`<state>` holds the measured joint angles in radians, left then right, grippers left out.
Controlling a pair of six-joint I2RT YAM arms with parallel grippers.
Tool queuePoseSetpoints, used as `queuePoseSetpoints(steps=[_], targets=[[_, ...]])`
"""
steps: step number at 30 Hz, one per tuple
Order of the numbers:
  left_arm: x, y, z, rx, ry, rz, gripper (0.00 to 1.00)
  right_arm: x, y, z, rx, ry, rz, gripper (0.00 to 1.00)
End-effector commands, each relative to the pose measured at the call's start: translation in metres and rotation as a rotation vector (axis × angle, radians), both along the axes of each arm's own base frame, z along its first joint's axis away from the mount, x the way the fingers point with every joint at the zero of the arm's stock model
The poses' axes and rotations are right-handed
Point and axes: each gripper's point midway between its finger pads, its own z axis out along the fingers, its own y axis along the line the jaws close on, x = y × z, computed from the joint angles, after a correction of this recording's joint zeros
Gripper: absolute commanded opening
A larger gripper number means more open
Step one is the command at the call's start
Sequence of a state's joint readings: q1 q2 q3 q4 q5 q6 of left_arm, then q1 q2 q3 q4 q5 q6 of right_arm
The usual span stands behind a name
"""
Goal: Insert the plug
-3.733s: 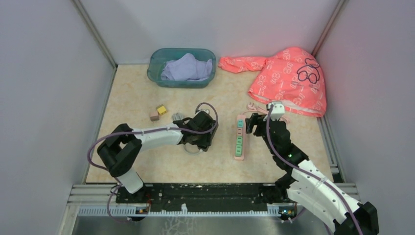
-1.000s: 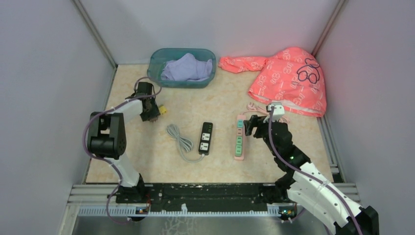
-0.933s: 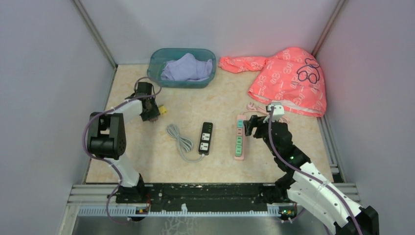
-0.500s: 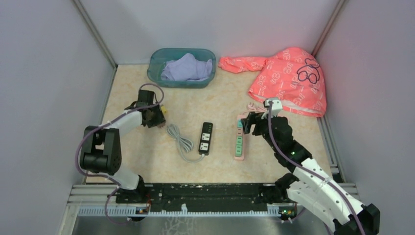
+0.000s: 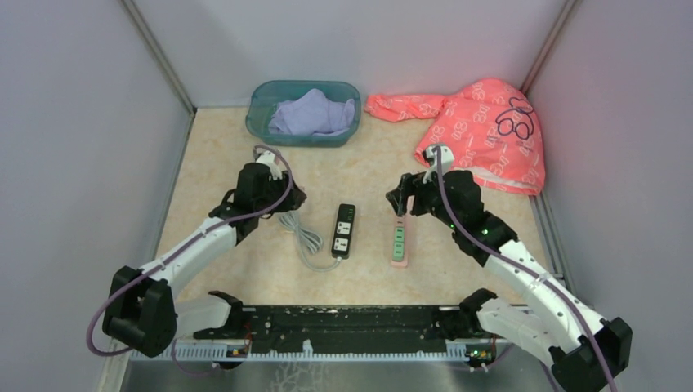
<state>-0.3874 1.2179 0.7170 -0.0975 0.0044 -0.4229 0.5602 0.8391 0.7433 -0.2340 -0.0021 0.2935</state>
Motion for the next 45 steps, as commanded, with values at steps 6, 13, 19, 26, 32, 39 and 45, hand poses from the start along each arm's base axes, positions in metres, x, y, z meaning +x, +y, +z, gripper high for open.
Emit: queuePoseSetpoints(steps=[6, 13, 19, 26, 32, 39, 45], targets=[[-0.020, -0.060, 0.067, -0.041, -0.338, -0.286, 0.31, 0.000, 0.036, 0.034, 0.054, 0.055, 0.151, 0.71], [-0.045, -0.094, 0.088, -0.050, -0.523, -0.440, 0.24, -0.004, 0.056, 0.044, 0.074, 0.144, 0.236, 0.71], [-0.063, -0.119, 0.098, -0.016, -0.645, -0.551, 0.23, -0.011, 0.067, 0.053, 0.097, 0.200, 0.293, 0.70], [-0.082, -0.141, 0.106, 0.006, -0.818, -0.680, 0.25, -0.019, 0.083, 0.049, 0.081, 0.295, 0.365, 0.70], [-0.095, -0.154, 0.111, 0.024, -0.920, -0.756, 0.26, -0.026, 0.103, 0.048, 0.074, 0.323, 0.425, 0.69], [-0.099, -0.161, 0.115, 0.010, -0.953, -0.792, 0.26, -0.029, 0.117, 0.040, 0.054, 0.383, 0.456, 0.65], [-0.104, -0.166, 0.117, -0.002, -0.959, -0.823, 0.25, -0.030, 0.122, 0.029, 0.033, 0.418, 0.459, 0.57]])
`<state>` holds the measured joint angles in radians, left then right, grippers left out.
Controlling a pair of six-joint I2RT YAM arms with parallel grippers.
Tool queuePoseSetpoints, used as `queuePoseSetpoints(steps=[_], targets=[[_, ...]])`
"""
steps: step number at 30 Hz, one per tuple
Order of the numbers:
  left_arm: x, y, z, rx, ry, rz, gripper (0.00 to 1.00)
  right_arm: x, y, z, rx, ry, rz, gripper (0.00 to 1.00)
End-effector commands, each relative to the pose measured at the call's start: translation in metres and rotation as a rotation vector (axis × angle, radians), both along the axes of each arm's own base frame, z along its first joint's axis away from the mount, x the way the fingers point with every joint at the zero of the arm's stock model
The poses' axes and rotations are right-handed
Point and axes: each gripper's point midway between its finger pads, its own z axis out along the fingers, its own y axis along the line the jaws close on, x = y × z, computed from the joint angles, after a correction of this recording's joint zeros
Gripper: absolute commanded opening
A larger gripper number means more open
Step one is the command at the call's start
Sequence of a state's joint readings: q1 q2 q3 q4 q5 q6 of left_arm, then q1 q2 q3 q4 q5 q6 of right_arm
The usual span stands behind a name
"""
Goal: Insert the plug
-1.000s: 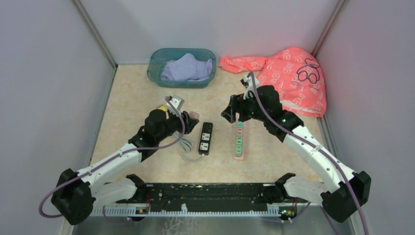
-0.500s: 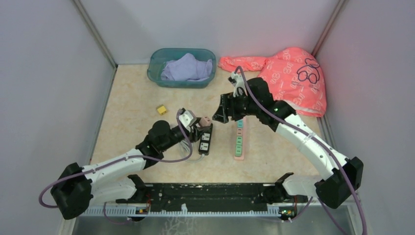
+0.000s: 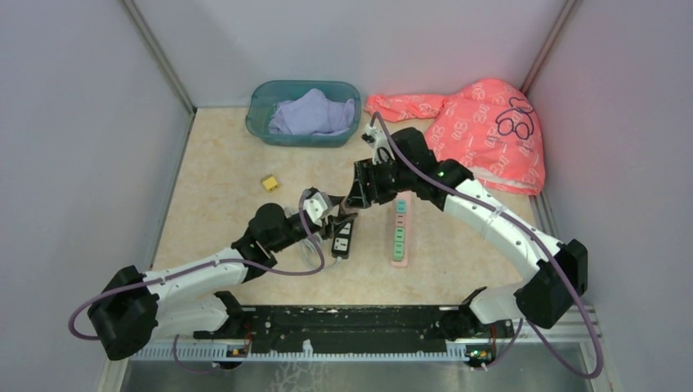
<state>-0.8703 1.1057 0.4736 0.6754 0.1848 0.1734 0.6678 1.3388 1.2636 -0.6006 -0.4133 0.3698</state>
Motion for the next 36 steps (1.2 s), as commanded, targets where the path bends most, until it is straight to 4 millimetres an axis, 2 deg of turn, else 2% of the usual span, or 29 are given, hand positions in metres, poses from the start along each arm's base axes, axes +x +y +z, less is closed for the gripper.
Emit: queuePoseSetpoints(steps=[1, 11, 18, 22, 24, 26, 31, 36], targets=[[-0.008, -0.008, 0.018, -0.041, -0.058, -0.054, 0.25, -0.002, 0.011, 0.017, 0.030, -0.017, 0.025, 0.56], [-0.011, -0.012, 0.014, -0.037, -0.046, -0.076, 0.25, -0.008, 0.018, 0.003, -0.003, 0.012, 0.050, 0.46], [-0.011, -0.011, 0.007, -0.018, -0.014, -0.068, 0.27, -0.008, 0.017, -0.003, -0.027, 0.000, 0.049, 0.23], [-0.005, -0.002, -0.001, 0.012, 0.031, -0.009, 0.40, -0.005, 0.015, 0.000, -0.030, -0.036, 0.038, 0.08], [-0.002, 0.004, -0.006, 0.020, 0.067, 0.035, 0.51, -0.001, 0.011, 0.000, -0.041, -0.062, 0.019, 0.04], [-0.001, 0.010, -0.012, 0.029, 0.113, 0.071, 0.58, 0.003, 0.007, -0.001, -0.057, -0.084, -0.001, 0.02], [0.000, 0.027, -0.026, 0.003, 0.275, 0.178, 0.65, 0.013, -0.002, -0.011, -0.105, -0.114, -0.058, 0.00], [0.001, 0.043, -0.046, -0.011, 0.453, 0.300, 0.66, 0.021, -0.008, -0.025, -0.135, -0.124, -0.117, 0.00]])
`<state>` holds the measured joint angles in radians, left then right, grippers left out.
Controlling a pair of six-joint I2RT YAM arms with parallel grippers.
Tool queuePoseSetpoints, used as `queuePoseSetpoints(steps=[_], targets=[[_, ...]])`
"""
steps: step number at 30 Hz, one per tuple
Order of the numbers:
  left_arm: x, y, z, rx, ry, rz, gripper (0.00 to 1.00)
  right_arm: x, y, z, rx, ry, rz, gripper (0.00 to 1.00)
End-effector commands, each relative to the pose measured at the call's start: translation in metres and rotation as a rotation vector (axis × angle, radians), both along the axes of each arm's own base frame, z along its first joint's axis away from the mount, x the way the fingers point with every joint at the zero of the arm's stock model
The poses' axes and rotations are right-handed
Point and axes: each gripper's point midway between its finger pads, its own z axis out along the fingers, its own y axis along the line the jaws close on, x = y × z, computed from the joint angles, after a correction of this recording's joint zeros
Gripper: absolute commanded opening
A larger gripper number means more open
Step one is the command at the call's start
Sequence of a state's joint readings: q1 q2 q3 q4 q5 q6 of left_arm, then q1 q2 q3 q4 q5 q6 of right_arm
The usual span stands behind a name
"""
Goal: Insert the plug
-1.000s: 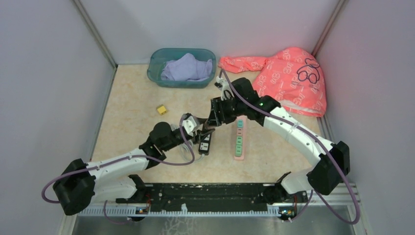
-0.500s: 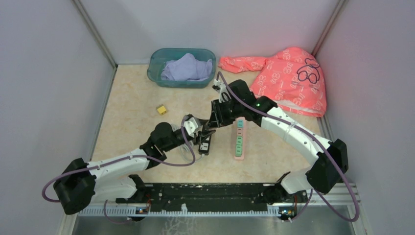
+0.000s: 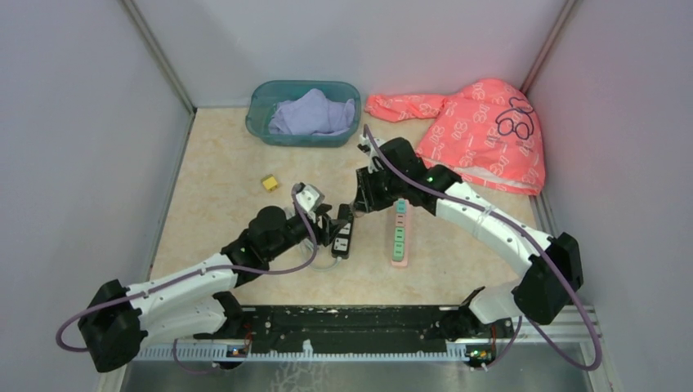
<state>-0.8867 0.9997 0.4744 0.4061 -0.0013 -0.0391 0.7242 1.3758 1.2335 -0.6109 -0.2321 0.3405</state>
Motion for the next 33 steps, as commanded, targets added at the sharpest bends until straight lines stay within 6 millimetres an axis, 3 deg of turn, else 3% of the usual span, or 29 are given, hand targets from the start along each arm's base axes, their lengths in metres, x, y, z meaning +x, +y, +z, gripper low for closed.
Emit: queuePoseSetpoints(steps=[1, 9, 20, 27, 33], targets=[[0.000, 0.018, -0.025, 0.000, 0.221, 0.145, 0.66, 0.014, -0.003, 0.009, 0.014, -0.096, -0.055, 0.00], [-0.004, 0.032, -0.070, 0.005, 0.502, 0.300, 0.65, 0.018, -0.003, -0.013, -0.005, -0.108, -0.121, 0.00], [-0.008, 0.028, -0.123, 0.028, 0.757, 0.345, 0.59, 0.013, 0.004, -0.030, -0.026, -0.119, -0.146, 0.00], [-0.018, 0.009, -0.136, 0.025, 0.860, 0.268, 0.59, 0.011, 0.006, -0.035, -0.035, -0.113, -0.142, 0.00], [-0.032, -0.023, -0.143, -0.026, 1.009, 0.143, 0.53, 0.012, 0.005, -0.038, -0.063, -0.113, -0.153, 0.00]])
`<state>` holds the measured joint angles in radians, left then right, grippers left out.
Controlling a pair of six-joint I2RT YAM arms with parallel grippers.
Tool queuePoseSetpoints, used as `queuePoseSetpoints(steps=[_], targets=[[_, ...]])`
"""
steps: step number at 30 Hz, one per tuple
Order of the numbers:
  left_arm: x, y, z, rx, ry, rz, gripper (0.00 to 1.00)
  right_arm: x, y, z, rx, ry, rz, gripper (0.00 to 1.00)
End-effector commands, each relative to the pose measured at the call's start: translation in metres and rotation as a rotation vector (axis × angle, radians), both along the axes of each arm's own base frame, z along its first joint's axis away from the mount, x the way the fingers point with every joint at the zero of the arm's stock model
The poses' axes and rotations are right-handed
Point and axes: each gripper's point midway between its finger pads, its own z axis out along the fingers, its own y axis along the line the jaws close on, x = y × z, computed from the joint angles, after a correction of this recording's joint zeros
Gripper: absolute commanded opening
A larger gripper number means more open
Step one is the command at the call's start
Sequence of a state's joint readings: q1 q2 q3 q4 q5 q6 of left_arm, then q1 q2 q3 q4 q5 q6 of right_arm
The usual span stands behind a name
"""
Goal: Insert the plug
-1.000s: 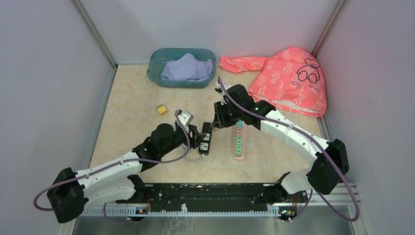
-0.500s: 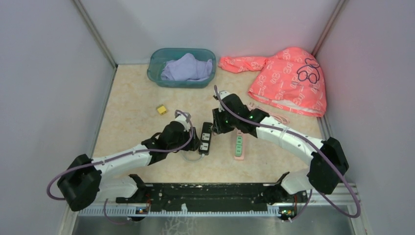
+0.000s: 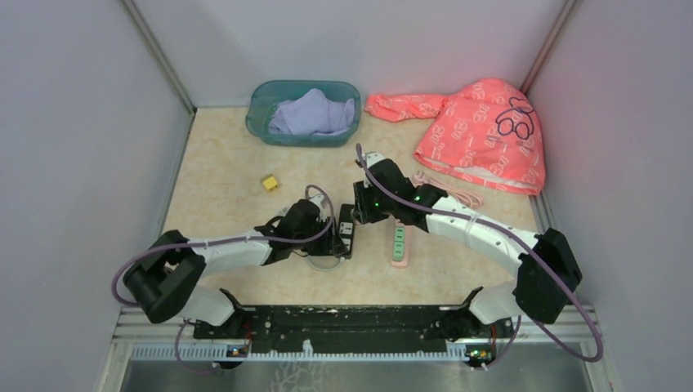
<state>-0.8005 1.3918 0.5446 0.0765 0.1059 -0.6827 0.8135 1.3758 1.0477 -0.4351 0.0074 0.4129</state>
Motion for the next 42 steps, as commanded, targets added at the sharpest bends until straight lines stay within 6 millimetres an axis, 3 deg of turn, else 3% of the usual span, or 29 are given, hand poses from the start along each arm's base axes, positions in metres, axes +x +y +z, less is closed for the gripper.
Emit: queuePoseSetpoints(steps=[1, 5, 9, 12, 22, 27, 32, 42], targets=[[-0.006, -0.039, 0.015, -0.167, 0.102, -0.066, 0.52, 0.008, 0.006, 0.015, 0.023, -0.055, -0.022, 0.00], [-0.004, -0.063, 0.025, -0.292, 0.156, -0.070, 0.50, 0.011, 0.000, 0.013, -0.003, -0.065, -0.048, 0.00], [0.003, -0.072, 0.028, -0.340, 0.179, -0.032, 0.50, 0.013, -0.006, 0.008, -0.036, -0.057, -0.077, 0.00], [0.009, -0.066, 0.028, -0.304, 0.156, 0.006, 0.50, 0.013, -0.013, 0.003, -0.068, -0.046, -0.104, 0.00], [0.027, -0.018, 0.036, -0.027, -0.067, 0.045, 0.60, 0.012, -0.023, -0.014, -0.117, -0.005, -0.163, 0.00], [0.025, -0.012, 0.044, -0.001, -0.153, 0.002, 0.64, 0.008, -0.024, -0.026, -0.136, 0.055, -0.201, 0.00], [0.013, -0.026, 0.048, 0.044, -0.295, -0.106, 0.69, 0.009, -0.028, -0.028, -0.138, 0.054, -0.228, 0.00], [-0.002, -0.067, 0.026, 0.257, -0.486, -0.261, 0.79, 0.018, -0.041, 0.004, -0.095, -0.057, -0.291, 0.00]])
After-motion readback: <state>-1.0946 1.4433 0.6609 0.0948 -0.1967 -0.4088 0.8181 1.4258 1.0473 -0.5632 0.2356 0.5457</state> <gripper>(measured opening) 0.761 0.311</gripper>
